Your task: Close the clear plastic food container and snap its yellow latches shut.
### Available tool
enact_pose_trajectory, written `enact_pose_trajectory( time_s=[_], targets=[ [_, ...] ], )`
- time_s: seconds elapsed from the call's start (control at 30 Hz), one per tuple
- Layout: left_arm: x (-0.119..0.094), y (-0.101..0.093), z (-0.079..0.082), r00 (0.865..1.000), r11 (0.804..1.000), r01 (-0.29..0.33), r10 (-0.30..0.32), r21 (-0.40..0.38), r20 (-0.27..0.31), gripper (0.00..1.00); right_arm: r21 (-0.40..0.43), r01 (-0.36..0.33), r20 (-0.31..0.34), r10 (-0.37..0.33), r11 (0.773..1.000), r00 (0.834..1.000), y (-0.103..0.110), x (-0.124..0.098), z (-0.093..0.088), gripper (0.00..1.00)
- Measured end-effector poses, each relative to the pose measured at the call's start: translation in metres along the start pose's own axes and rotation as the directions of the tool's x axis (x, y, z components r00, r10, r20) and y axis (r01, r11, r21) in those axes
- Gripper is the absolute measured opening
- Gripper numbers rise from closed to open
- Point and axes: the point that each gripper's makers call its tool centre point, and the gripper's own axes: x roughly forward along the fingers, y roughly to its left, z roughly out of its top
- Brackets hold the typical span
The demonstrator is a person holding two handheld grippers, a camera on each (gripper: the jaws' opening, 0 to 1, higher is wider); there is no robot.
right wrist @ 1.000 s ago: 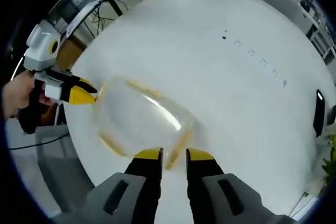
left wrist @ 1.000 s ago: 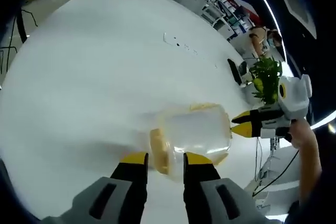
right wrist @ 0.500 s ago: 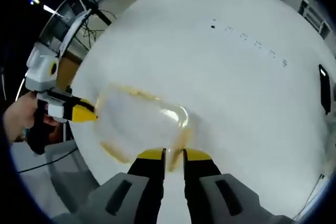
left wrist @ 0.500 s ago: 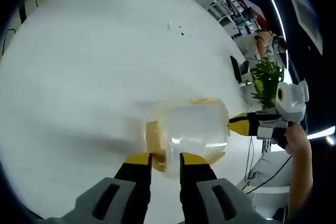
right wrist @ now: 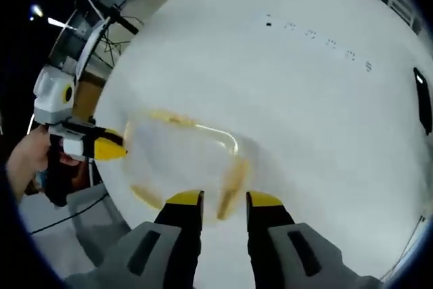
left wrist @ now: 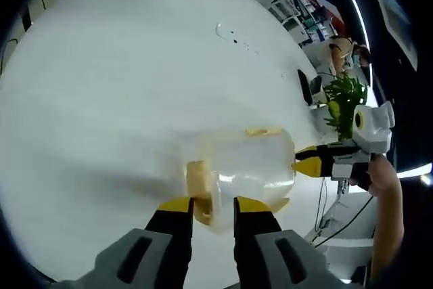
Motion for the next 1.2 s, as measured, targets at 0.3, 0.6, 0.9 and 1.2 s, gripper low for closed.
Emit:
enact_pose_trajectory(
  time_s=[0.3,0.6,0.9,1.2],
  targets=[
    [0.001,0.000,-0.001,1.000,1.000,-0.010,0.011,0.010,-0.008,0.16,0.016,0.011,0.015,-0.011,1.000,1.000,-0.002,-0.003,0.008,0.12],
    [0.005,-0.004,-0.003,1.000,1.000,-0.010,0.010,-0.001,-0.010,0.22,0.059,-0.015,-0.017,0.016,0.998,1.000,0.001,0.002,0.007,0.20],
    [0.008,-0.001,0.004,1.000,1.000,-0.012,0.012,-0.003,-0.016,0.22,0.089,-0.038,-0.027,0.041,0.995,0.999,0.005,0.005,0.004,0.27],
    [0.009,-0.001,0.004,1.000,1.000,-0.019,0.020,0.007,-0.021,0.23,0.099,-0.051,-0.030,0.055,0.994,0.998,0.005,0.008,0.004,0.30]
  ],
)
